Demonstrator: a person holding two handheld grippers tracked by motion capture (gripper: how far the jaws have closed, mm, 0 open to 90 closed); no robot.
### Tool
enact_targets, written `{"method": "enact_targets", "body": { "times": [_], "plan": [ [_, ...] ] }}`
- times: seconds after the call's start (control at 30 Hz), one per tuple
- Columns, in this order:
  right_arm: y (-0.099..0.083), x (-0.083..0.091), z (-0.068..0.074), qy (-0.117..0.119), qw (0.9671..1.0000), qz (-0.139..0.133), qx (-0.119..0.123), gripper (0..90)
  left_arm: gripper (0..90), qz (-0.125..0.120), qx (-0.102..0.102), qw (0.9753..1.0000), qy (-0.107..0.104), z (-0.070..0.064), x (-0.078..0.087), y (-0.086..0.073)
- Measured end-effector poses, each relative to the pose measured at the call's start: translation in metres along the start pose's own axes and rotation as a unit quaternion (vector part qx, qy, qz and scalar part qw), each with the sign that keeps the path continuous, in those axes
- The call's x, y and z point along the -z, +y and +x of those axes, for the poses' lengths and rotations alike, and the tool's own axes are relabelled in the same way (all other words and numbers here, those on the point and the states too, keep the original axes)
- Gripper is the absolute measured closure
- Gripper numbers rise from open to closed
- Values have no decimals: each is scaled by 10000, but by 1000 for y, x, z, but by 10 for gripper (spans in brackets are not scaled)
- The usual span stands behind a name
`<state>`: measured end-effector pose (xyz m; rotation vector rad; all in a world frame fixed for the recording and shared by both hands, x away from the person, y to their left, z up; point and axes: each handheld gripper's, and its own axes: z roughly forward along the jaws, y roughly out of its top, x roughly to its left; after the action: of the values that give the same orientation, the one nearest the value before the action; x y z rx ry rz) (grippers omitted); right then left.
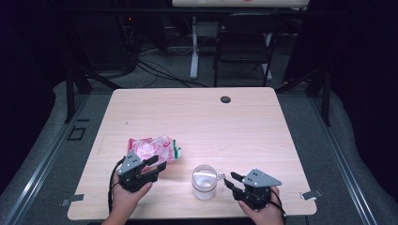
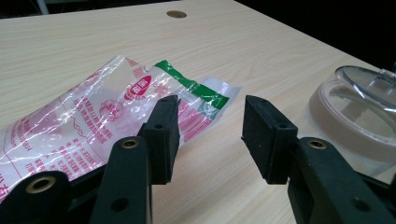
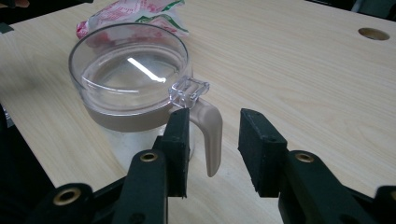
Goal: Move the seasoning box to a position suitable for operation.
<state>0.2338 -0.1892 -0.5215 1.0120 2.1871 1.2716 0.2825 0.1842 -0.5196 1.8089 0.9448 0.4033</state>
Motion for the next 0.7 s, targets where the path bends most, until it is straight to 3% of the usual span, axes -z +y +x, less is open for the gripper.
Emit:
{"method": "enact_targets", "body": {
  "times": [0.33, 0.5, 0.7],
  "plan": [
    [4, 7, -7, 19, 9999, -18, -156, 699, 649, -94, -50, 9999, -53, -4, 3, 2],
    [7, 10, -10, 6, 9998, -22, -216, 736, 723, -29, -255, 9997, -31, -12, 5, 5],
    [13, 12, -10, 15, 9997, 40, -234, 765, 791, 43, -362, 9991, -226, -21, 2, 7]
  ]
}}
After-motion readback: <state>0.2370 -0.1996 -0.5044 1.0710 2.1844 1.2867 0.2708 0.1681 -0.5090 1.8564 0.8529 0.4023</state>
